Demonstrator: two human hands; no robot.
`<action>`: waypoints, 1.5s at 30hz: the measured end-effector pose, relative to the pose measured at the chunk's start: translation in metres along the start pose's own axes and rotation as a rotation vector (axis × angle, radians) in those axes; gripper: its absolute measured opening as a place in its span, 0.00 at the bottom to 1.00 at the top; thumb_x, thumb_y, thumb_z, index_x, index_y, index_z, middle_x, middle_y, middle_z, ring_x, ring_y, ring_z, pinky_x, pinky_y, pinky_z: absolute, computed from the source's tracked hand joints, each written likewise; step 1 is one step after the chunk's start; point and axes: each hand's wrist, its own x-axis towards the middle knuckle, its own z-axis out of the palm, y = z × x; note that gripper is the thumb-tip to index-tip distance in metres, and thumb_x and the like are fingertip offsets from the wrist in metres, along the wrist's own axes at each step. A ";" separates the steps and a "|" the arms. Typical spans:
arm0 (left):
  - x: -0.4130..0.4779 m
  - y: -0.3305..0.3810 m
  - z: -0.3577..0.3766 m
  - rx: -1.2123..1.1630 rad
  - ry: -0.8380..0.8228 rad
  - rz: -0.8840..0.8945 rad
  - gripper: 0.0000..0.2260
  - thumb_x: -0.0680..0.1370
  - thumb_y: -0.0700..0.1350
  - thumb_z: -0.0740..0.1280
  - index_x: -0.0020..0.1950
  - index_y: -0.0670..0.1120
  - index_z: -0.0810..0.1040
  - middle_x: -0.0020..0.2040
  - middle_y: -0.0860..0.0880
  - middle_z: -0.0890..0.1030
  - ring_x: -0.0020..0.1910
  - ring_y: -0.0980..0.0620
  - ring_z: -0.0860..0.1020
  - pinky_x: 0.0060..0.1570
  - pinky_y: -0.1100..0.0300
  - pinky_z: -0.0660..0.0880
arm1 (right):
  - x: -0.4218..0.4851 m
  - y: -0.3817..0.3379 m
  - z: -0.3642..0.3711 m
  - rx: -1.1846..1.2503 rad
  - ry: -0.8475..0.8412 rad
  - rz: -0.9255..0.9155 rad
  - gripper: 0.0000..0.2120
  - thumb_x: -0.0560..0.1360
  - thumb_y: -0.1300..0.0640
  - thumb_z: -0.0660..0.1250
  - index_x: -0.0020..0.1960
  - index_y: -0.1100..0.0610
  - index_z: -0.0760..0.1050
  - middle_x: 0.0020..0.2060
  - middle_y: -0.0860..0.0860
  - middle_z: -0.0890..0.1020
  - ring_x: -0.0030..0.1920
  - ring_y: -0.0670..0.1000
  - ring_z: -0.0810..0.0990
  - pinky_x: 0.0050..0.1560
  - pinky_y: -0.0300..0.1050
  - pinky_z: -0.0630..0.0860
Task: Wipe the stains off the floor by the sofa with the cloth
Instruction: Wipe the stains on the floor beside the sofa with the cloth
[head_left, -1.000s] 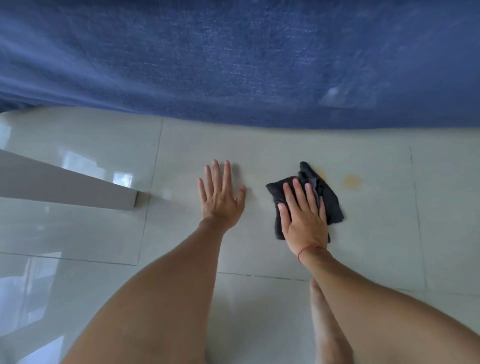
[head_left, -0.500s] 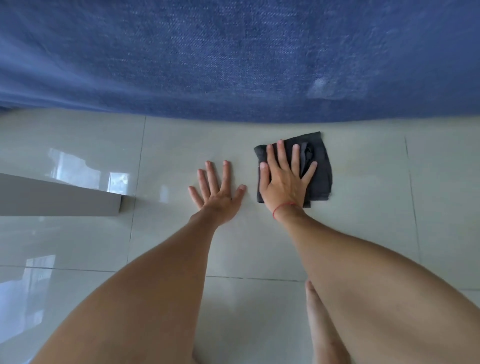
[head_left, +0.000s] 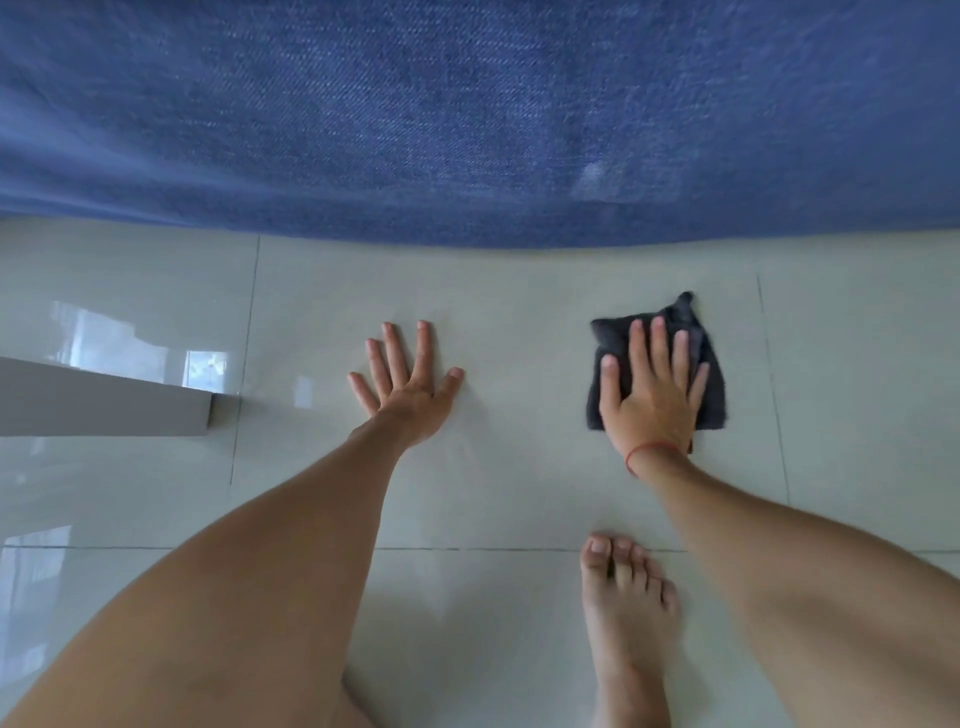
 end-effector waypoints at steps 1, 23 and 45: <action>0.001 0.000 0.000 0.004 0.002 0.001 0.31 0.79 0.64 0.48 0.75 0.62 0.33 0.76 0.51 0.28 0.75 0.49 0.28 0.71 0.43 0.31 | 0.010 -0.004 0.000 0.015 0.008 0.048 0.26 0.78 0.42 0.50 0.75 0.49 0.61 0.76 0.48 0.60 0.77 0.54 0.54 0.73 0.64 0.49; -0.002 -0.013 0.002 0.007 0.106 0.065 0.29 0.80 0.62 0.50 0.76 0.62 0.39 0.78 0.51 0.33 0.77 0.48 0.33 0.74 0.46 0.35 | -0.027 -0.029 0.006 -0.030 -0.096 -0.451 0.24 0.79 0.46 0.48 0.72 0.49 0.67 0.72 0.45 0.69 0.74 0.54 0.62 0.73 0.55 0.56; -0.005 -0.113 -0.022 -0.134 0.143 -0.175 0.26 0.80 0.59 0.45 0.74 0.65 0.36 0.76 0.54 0.30 0.75 0.47 0.29 0.71 0.42 0.31 | -0.026 -0.196 0.033 0.044 -0.160 -0.333 0.22 0.82 0.47 0.49 0.76 0.46 0.56 0.76 0.42 0.57 0.78 0.55 0.49 0.71 0.70 0.43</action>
